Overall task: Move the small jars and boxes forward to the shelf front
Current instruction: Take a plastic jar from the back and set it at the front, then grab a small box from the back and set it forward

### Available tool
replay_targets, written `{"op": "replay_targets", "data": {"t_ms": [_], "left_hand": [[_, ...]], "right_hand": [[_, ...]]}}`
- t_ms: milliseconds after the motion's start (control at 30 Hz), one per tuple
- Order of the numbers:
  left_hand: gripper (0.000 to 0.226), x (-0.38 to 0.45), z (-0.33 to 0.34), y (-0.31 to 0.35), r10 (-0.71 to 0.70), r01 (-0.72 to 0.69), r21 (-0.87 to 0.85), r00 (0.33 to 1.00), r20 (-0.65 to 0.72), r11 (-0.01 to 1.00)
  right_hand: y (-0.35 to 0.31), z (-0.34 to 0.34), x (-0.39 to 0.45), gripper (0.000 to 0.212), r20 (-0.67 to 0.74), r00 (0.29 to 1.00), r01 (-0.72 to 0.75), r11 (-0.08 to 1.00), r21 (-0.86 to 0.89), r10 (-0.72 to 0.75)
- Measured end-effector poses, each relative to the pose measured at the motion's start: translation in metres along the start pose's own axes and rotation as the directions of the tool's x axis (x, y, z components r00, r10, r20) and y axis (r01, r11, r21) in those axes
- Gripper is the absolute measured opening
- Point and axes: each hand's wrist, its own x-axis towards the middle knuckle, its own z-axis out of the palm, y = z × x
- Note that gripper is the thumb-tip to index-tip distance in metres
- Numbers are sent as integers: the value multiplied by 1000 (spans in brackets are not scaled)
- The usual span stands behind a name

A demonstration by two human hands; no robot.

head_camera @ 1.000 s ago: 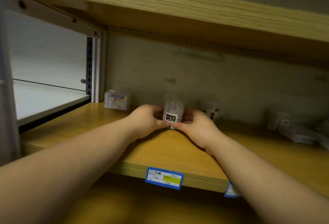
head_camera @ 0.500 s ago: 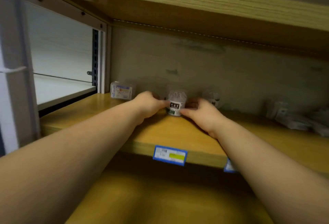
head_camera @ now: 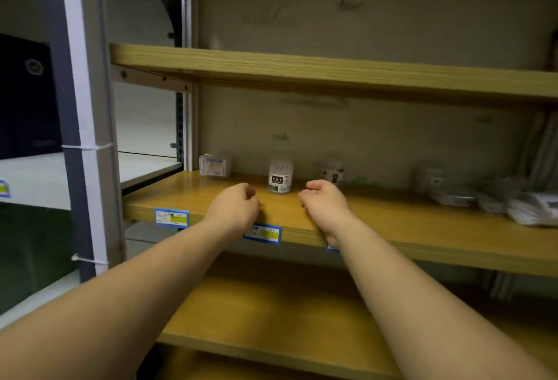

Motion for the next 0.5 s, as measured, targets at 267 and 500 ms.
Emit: {"op": "replay_targets", "data": {"t_ms": [267, 500], "left_hand": [[38, 9, 6, 5, -18, 19, -44, 1000, 12, 999], [17, -4, 28, 32, 148, -188, -205, 969, -196, 961]], "right_hand": [[-5, 3, -6, 40, -77, 997, 22, 999, 48, -18], [4, -49, -15, 41, -159, 981, -39, 909, 415, 114]]}}
